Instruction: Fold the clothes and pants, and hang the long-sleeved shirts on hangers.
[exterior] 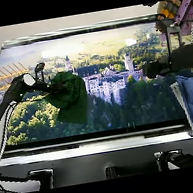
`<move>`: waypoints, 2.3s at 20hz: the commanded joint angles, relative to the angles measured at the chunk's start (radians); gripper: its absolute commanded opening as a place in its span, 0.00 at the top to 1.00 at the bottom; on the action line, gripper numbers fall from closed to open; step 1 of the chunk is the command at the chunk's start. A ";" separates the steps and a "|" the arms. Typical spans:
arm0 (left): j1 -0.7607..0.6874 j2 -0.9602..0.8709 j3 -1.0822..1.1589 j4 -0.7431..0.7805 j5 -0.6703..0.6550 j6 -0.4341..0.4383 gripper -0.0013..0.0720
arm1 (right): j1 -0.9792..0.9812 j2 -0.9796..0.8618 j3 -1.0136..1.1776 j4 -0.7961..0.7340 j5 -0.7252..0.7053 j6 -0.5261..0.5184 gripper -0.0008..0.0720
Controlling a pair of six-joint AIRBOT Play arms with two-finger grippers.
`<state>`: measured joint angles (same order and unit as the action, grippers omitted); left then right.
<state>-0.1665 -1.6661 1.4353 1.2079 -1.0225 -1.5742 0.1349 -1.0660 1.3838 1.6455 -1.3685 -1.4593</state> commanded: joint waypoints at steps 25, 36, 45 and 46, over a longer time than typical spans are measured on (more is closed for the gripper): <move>0.144 0.156 0.027 -0.521 -0.250 0.086 0.35 | -0.025 -0.113 0.020 0.452 0.151 -0.082 0.57; 0.259 0.156 0.026 -0.231 -0.286 0.071 0.24 | -0.291 -0.274 -0.472 0.524 0.007 -0.370 0.47; 0.259 0.156 0.026 -0.232 -0.288 0.071 0.24 | -0.291 -0.282 -0.613 0.635 0.218 -0.472 0.47; 0.258 0.156 0.026 -0.232 -0.288 0.071 0.24 | -0.291 -0.290 -0.613 0.639 0.216 -0.475 0.47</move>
<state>0.0910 -1.5105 1.4616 0.9718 -1.3094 -1.5024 -0.1555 -1.3453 0.7856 2.2532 -1.1954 -1.9053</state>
